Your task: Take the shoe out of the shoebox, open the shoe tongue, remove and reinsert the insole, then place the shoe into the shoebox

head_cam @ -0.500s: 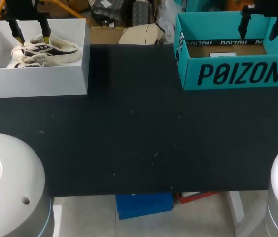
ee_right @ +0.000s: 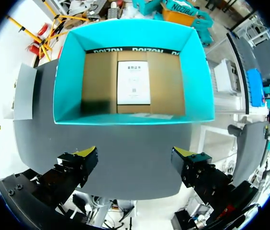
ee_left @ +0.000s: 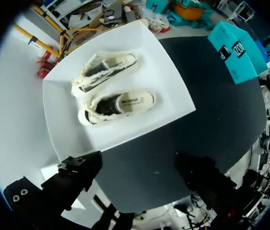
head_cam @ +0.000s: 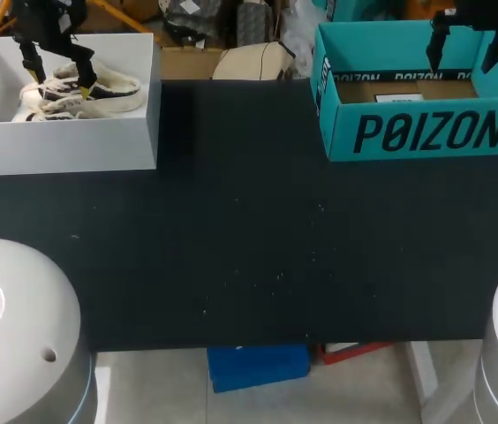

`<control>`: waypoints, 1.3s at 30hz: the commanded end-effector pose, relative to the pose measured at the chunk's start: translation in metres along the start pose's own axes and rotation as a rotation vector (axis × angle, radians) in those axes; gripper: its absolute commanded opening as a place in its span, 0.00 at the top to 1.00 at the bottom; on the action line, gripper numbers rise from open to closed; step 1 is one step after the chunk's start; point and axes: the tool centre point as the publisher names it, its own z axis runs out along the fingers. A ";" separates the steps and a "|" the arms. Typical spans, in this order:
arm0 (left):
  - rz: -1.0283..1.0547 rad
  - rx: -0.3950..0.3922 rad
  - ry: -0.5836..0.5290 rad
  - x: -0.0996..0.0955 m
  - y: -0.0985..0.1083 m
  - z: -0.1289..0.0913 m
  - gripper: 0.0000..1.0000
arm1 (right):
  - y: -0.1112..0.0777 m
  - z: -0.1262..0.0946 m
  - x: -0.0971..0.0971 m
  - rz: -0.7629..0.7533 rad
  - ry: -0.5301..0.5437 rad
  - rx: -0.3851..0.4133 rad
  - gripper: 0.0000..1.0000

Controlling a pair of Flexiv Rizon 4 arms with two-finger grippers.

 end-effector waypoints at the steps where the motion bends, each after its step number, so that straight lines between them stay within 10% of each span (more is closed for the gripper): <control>1: 0.913 0.178 -0.230 0.003 0.009 0.001 0.00 | 0.000 0.000 0.000 0.000 0.000 0.000 0.00; 30: 1.297 0.226 -0.087 -0.042 -0.017 0.002 0.00 | 0.000 0.000 0.000 0.000 0.000 0.000 0.00; 39: 1.236 0.138 -0.052 -0.070 -0.038 0.020 0.32 | 0.000 0.000 0.000 0.000 0.000 0.000 0.00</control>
